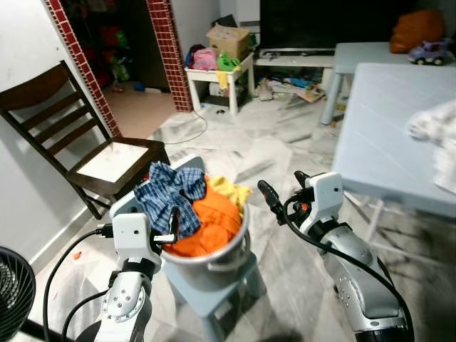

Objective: Hang hanger

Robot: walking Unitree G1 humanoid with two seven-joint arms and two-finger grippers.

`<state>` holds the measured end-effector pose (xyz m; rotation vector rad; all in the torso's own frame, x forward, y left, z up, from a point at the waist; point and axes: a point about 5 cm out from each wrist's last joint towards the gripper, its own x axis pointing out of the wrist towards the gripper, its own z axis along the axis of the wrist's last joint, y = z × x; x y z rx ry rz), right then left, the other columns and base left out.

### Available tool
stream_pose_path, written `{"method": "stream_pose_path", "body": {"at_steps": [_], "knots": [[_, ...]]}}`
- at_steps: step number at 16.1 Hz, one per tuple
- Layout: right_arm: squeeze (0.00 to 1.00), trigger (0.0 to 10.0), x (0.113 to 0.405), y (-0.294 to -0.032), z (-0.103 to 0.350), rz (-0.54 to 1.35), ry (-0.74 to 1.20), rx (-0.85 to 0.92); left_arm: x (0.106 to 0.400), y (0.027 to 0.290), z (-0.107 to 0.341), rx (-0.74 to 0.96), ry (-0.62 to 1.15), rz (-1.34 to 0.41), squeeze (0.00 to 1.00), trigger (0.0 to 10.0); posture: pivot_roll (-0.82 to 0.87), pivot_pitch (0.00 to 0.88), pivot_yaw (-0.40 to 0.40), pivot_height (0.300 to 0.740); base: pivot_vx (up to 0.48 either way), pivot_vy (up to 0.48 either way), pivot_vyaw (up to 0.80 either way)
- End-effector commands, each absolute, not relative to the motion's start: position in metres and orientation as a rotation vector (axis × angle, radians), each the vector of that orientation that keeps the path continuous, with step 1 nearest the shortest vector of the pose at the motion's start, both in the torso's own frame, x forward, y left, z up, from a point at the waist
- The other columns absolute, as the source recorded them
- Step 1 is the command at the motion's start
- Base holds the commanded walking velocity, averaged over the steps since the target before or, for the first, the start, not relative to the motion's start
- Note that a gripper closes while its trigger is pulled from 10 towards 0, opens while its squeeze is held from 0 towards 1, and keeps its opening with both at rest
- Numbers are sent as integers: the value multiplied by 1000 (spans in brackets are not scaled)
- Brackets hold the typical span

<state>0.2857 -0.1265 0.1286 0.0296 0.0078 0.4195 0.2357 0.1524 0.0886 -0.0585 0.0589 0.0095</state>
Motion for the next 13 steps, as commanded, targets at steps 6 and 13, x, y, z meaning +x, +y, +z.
{"method": "stream_pose_path", "body": {"at_steps": [6,13], "knots": [[0,10000,284,-115,135,468,-22,25,234,160,85,-41,91,43,0,10000,-50,0,86,740,0,0,656],[0,10000,286,-116,135,457,-13,47,241,157,75,-51,157,28,0,10000,-55,6,79,740,0,0,0]]}}
